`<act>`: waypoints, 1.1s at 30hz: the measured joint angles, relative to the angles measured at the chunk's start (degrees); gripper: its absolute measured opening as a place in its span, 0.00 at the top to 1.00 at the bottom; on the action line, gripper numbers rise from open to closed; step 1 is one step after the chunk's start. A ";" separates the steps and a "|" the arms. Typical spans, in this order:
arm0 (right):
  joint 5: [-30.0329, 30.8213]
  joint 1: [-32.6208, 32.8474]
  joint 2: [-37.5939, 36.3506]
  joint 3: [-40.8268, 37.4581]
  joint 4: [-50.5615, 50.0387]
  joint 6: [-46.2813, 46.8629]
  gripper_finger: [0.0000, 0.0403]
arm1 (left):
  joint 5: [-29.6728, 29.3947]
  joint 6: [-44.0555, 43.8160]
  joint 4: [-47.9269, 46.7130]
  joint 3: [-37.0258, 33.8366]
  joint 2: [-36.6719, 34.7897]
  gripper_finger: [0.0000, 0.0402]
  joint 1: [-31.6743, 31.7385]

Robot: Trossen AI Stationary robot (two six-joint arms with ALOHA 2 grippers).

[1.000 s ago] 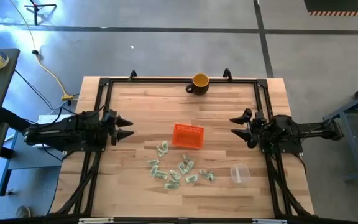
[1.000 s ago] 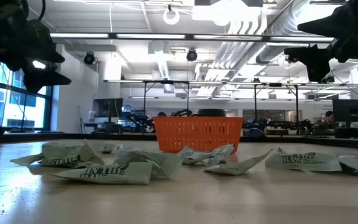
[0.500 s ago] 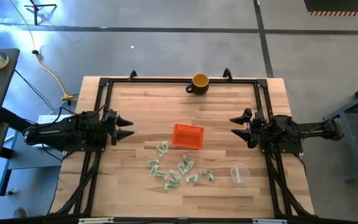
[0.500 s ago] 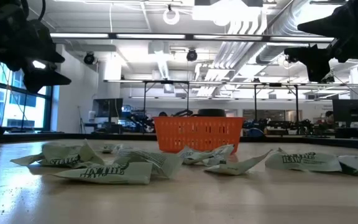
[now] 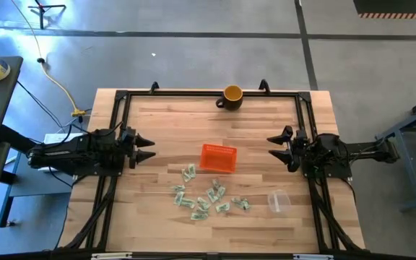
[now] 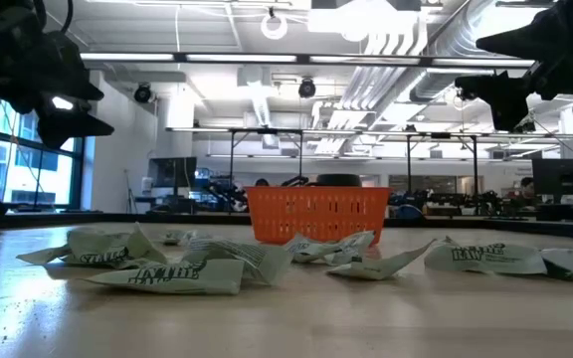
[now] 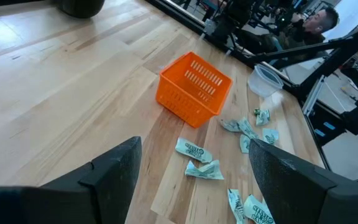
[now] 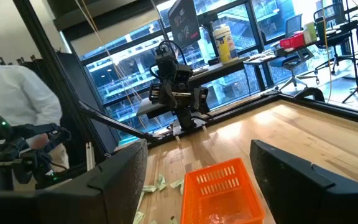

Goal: Pick and place items into bin

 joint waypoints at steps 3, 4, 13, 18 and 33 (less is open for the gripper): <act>0.00 0.00 0.00 0.00 0.00 0.00 0.32 | 0.02 -0.01 0.01 0.01 -0.01 0.17 0.02; 0.00 0.00 0.01 0.00 0.00 0.00 0.32 | 0.02 -0.02 0.00 0.01 0.00 0.17 0.01; -0.01 0.01 0.00 0.00 0.00 0.00 0.32 | -4.97 -0.01 2.71 0.01 -0.02 0.17 0.00; -0.01 -0.01 0.01 0.00 0.00 0.00 0.32 | -8.29 -0.43 4.27 0.02 -0.02 0.17 0.02; 0.01 0.01 0.01 0.00 0.00 0.00 0.32 | -6.60 -9.49 4.45 0.02 -0.02 0.17 0.02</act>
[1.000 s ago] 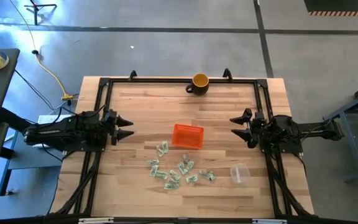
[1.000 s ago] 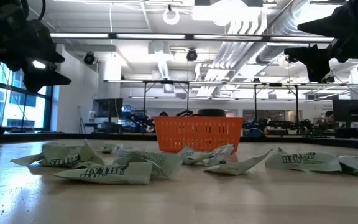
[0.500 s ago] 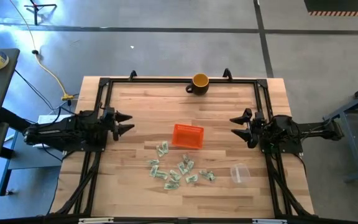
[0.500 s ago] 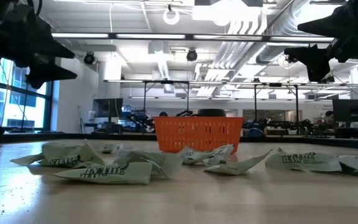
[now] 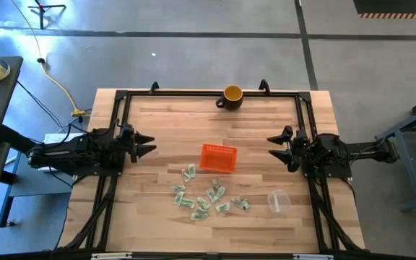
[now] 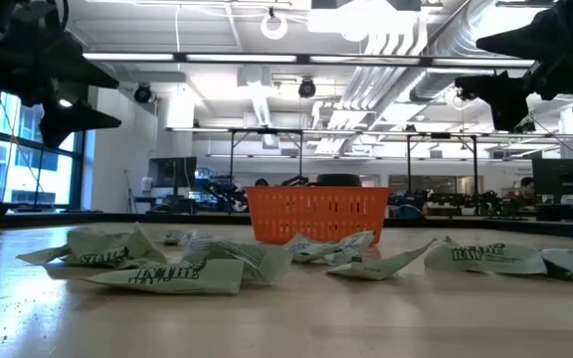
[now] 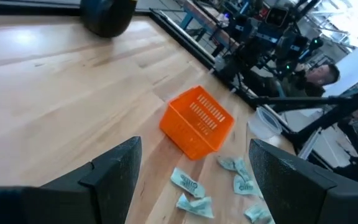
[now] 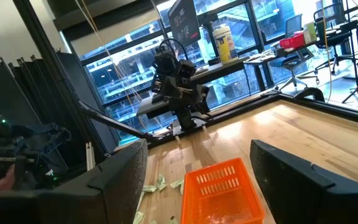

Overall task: Pick and place items into bin
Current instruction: Put the light green stevia packet into the orange bin

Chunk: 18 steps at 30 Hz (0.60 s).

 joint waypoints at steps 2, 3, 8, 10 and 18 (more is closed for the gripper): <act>1.16 -0.08 -0.06 0.00 0.00 1.35 0.32 | -0.74 -0.98 0.59 0.00 0.02 0.17 0.00; 3.65 -0.27 -0.15 0.00 0.00 2.47 0.32 | -0.91 -2.35 1.87 -0.02 0.02 0.17 0.00; 14.88 -0.28 -0.02 0.00 0.08 3.63 0.32 | -1.07 -16.38 11.09 -0.02 0.02 0.17 0.00; 17.87 -0.28 -0.02 0.00 0.12 3.87 0.32 | -1.88 -21.07 14.08 -0.02 0.02 0.17 0.00; 22.27 -0.28 -0.04 0.00 2.59 14.98 0.32 | -2.80 -20.48 16.94 -0.02 0.25 0.17 0.00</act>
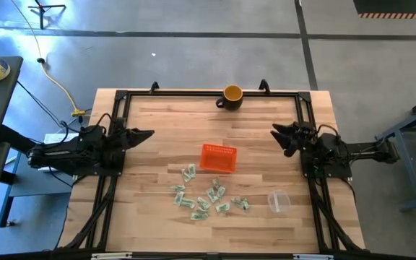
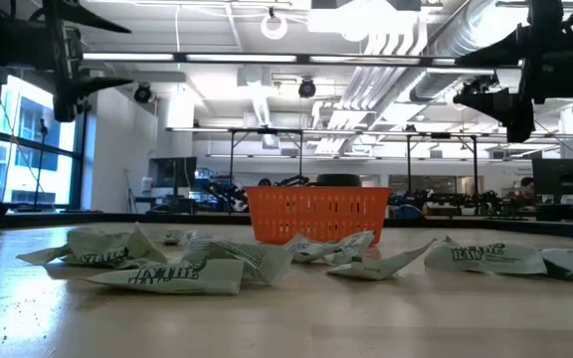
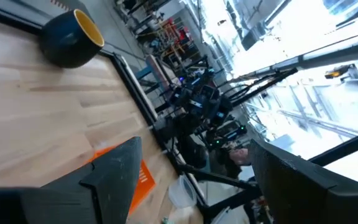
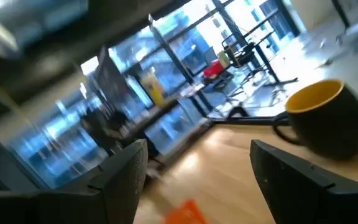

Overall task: Pick and place items into bin
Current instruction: Put the light green stevia packet into the orange bin

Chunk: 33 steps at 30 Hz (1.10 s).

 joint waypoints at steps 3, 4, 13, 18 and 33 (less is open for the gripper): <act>2.63 0.00 0.04 0.00 1.50 4.43 0.32 | 0.01 -2.07 0.46 0.00 0.10 0.17 0.00; 3.35 0.00 0.04 0.00 3.08 5.78 0.32 | 0.03 -2.34 0.47 0.00 0.10 0.17 0.00; -3.21 0.00 0.05 0.04 17.36 9.22 0.32 | 0.04 -4.46 1.71 0.00 0.10 0.17 0.00; -7.62 0.78 6.55 1.40 11.23 20.83 0.32 | 0.13 -4.45 6.77 0.00 0.57 0.17 0.00; -15.91 9.79 50.12 37.92 -36.81 26.42 0.32 | -2.33 -0.12 4.73 0.00 2.25 0.17 0.00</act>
